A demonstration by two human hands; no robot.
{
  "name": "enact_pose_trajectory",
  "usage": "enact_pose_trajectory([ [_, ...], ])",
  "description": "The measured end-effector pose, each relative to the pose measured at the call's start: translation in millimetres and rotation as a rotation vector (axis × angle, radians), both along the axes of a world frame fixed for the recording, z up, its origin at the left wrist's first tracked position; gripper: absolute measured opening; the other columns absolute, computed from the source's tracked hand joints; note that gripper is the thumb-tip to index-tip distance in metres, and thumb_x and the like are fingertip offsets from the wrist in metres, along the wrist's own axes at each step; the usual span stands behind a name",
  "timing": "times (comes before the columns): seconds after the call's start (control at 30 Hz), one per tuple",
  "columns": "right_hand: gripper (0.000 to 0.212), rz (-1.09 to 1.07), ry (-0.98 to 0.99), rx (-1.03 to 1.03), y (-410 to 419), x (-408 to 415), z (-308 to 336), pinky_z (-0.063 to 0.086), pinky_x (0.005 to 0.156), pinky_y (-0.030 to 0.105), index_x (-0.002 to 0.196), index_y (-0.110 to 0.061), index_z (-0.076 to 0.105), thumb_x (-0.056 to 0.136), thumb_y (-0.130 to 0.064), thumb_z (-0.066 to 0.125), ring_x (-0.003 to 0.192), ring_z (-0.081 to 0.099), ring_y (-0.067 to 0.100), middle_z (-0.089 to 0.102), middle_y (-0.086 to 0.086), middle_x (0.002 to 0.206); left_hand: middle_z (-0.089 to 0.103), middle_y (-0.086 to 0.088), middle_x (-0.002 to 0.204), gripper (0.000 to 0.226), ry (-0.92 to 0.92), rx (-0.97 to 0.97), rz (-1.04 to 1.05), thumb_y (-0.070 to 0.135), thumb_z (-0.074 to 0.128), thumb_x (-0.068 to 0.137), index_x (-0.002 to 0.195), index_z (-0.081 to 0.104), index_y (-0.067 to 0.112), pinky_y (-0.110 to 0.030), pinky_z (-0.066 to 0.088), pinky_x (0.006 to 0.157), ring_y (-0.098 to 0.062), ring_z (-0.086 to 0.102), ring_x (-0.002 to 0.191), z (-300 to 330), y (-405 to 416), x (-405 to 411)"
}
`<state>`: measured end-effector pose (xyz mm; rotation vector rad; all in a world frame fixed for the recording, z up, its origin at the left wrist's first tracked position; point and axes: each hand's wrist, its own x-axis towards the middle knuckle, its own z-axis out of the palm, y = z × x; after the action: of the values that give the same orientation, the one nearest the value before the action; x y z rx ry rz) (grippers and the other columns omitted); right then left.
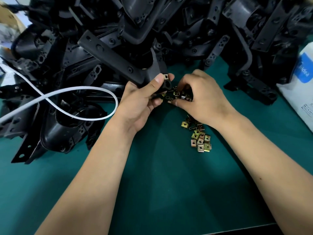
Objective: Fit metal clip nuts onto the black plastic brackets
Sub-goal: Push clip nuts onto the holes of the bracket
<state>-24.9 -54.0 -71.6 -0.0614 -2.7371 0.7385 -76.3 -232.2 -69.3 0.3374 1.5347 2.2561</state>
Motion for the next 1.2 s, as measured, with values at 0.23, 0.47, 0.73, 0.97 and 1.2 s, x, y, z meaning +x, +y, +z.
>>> enact_pose_trajectory([
  [0.23,0.031,-0.037,0.010,0.016,-10.5,1.1,-0.2,0.031,0.071,0.028,0.097,-0.015,0.069,0.085,-0.041,0.082,0.089,0.049,0.020,0.049,0.001,0.098,0.077,-0.005,0.118,0.020,-0.061,0.057,-0.009,0.022,0.063,0.101,0.107,0.074,0.007,-0.017,0.042,0.054,-0.008,0.065,0.078,-0.7,-0.4,-0.8],
  [0.47,0.025,0.026,-0.079,0.016,-1.2,5.1,3.9,0.046,0.080,0.033,0.104,-0.018,0.072,0.087,-0.032,0.082,0.092,0.056,0.021,0.053,0.003,0.103,0.077,-0.008,0.111,0.018,-0.112,0.092,-0.004,0.026,0.066,0.099,0.094,0.080,0.016,-0.020,0.044,0.057,-0.011,0.066,0.076,2.9,-2.5,1.6],
  [0.73,0.013,0.057,-0.010,-0.014,-2.4,9.6,4.1,0.040,0.070,0.029,0.090,-0.020,0.067,0.088,-0.019,0.080,0.080,0.053,0.012,0.058,-0.010,0.086,0.077,-0.007,0.107,0.012,-0.119,0.060,0.000,0.029,0.070,0.095,0.096,0.077,0.018,-0.018,0.042,0.053,-0.012,0.065,0.078,5.1,-2.4,1.8],
  [0.97,0.011,0.011,0.131,-1.068,-3.2,11.9,16.1,0.059,0.062,0.028,0.094,-0.005,0.069,0.093,0.006,0.070,0.074,0.076,0.024,0.069,0.013,0.089,0.077,-0.004,0.097,0.015,-0.003,-0.042,-0.113,0.027,0.067,0.093,0.085,0.080,0.028,-0.020,0.047,0.056,-0.019,0.073,0.081,10.7,-6.8,4.9],
  [1.2,0.023,0.038,0.115,-1.181,-3.5,14.6,20.3,0.053,0.066,0.022,0.111,-0.005,0.067,0.091,0.008,0.070,0.079,0.074,0.017,0.079,0.011,0.093,0.075,-0.007,0.092,0.025,-0.043,-0.051,-0.136,0.041,0.062,0.098,0.099,0.070,0.016,-0.025,0.053,0.057,-0.023,0.073,0.074,10.7,-7.1,3.4],
])
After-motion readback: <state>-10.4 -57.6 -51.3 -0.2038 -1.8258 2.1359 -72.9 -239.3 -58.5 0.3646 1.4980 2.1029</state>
